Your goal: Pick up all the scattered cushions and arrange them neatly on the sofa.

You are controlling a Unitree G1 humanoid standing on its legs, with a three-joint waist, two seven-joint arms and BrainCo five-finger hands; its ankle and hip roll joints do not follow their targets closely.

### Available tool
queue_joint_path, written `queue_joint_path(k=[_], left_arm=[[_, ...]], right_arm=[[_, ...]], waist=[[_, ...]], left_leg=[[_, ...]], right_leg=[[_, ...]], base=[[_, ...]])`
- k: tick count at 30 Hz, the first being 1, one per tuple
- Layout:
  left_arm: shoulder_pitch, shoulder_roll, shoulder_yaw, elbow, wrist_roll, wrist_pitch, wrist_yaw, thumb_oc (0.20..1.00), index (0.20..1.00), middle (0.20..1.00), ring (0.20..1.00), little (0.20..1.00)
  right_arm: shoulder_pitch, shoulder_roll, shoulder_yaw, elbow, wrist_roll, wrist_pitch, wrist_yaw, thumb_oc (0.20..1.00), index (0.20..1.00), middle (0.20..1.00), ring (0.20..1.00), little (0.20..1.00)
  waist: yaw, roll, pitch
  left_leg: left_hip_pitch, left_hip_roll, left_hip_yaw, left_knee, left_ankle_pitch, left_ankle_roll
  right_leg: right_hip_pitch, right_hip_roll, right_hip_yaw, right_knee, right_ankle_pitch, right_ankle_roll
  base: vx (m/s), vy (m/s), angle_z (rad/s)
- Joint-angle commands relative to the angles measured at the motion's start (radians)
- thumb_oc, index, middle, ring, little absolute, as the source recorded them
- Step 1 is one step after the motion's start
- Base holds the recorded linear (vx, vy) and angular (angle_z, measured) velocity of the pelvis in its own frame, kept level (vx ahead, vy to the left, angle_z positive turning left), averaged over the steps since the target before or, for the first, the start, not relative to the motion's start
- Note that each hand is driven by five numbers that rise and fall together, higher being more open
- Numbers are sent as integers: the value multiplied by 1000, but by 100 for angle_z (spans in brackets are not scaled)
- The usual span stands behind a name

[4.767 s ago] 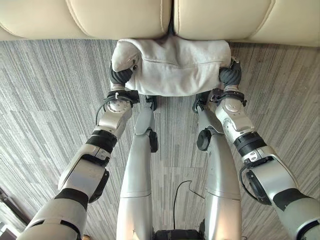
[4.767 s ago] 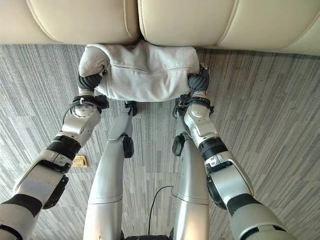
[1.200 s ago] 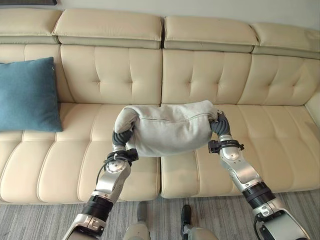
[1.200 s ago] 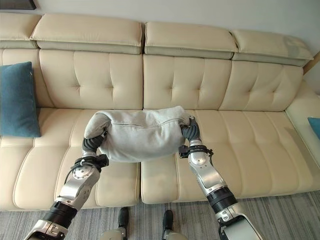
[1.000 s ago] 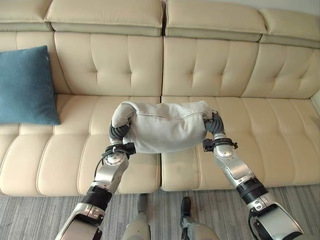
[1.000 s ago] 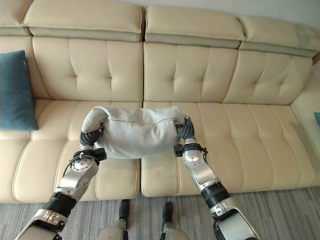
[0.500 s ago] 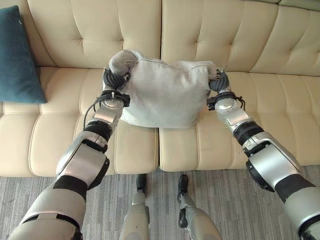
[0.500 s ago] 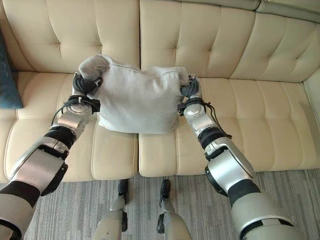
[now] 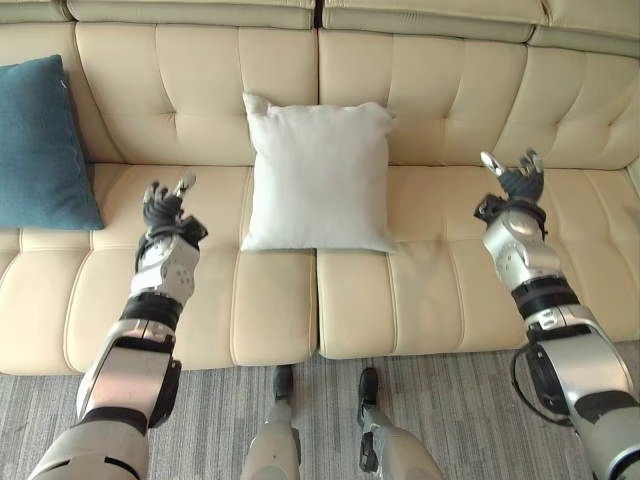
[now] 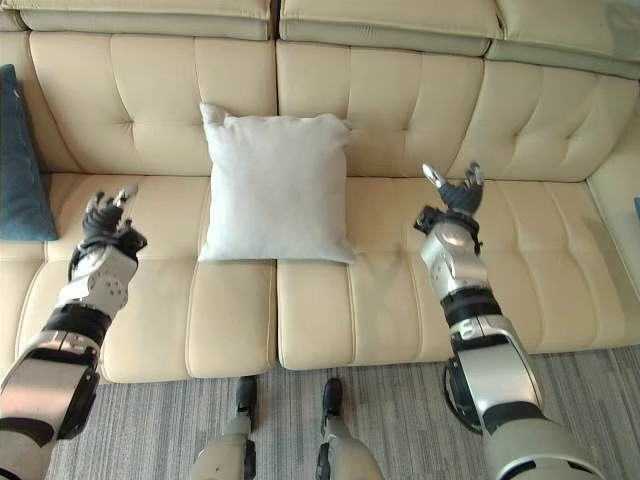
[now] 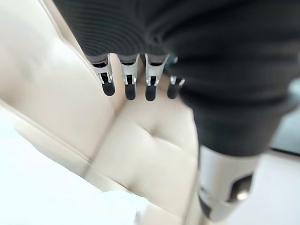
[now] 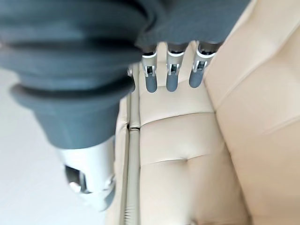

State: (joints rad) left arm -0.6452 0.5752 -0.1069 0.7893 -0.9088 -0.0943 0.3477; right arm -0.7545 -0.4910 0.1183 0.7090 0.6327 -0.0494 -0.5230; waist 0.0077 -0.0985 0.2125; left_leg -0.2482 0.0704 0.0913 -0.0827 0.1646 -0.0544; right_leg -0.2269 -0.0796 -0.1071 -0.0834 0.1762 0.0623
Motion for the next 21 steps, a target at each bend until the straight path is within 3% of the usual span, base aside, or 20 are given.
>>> queue_joint_path(k=[1, 3, 4, 7, 11, 15, 21], left_arm=[[45, 64, 12, 8, 195, -36, -46, 1000, 1000, 1000, 1000, 1000], [251, 53, 57, -123, 364, -26, -77, 1000, 1000, 1000, 1000, 1000], [258, 51, 58, -128, 367, -24, -76, 1000, 1000, 1000, 1000, 1000], [489, 14, 108, -259, 543, -12, -113, 1000, 1000, 1000, 1000, 1000], [573, -31, 123, -272, 590, 7, -137, 1000, 1000, 1000, 1000, 1000], [688, -129, 92, -265, 650, 41, -195, 1000, 1000, 1000, 1000, 1000], [711, -194, 43, -249, 682, 55, -214, 1000, 1000, 1000, 1000, 1000]], right_arm=[[96, -92, 30, -44, -177, -13, 67, 1000, 1000, 1000, 1000, 1000], [270, -125, -6, -174, -342, 2, 130, 1000, 1000, 1000, 1000, 1000], [276, -125, -7, -179, -344, 4, 130, 1000, 1000, 1000, 1000, 1000], [476, -105, -41, -271, -491, 36, 219, 1000, 1000, 1000, 1000, 1000], [557, -65, -48, -295, -539, 52, 259, 1000, 1000, 1000, 1000, 1000], [652, 40, -45, -255, -565, 70, 311, 1000, 1000, 1000, 1000, 1000], [678, 111, -8, -225, -557, 66, 335, 1000, 1000, 1000, 1000, 1000]], waist=[[-1, 12, -79], [-1, 15, -96], [-1, 15, -98], [-1, 21, -116], [-2, 25, -126], [-3, 33, -144], [-2, 31, -152]], left_leg=[[91, -15, 6, -5, -143, -16], [119, -15, 7, -5, -150, -12], [121, -15, 7, -5, -150, -12], [154, -16, 5, -5, -159, -5], [167, -18, 5, -5, -162, -2], [188, -25, 9, -5, -167, 6], [212, -38, 10, -5, -176, 17]], right_leg=[[85, -41, 10, -4, -128, 98], [111, -43, 9, -4, -129, 102], [113, -43, 9, -4, -130, 102], [146, -46, 7, -4, -132, 103], [158, -47, 5, -4, -132, 105], [175, -53, 7, -4, -129, 106], [192, -62, 10, -4, -122, 112]], base=[[68, 12, -3], [62, 9, -13], [38, 12, -18], [23, 12, -11], [-16, 14, -3], [-55, 55, 0], [-48, 67, -3]])
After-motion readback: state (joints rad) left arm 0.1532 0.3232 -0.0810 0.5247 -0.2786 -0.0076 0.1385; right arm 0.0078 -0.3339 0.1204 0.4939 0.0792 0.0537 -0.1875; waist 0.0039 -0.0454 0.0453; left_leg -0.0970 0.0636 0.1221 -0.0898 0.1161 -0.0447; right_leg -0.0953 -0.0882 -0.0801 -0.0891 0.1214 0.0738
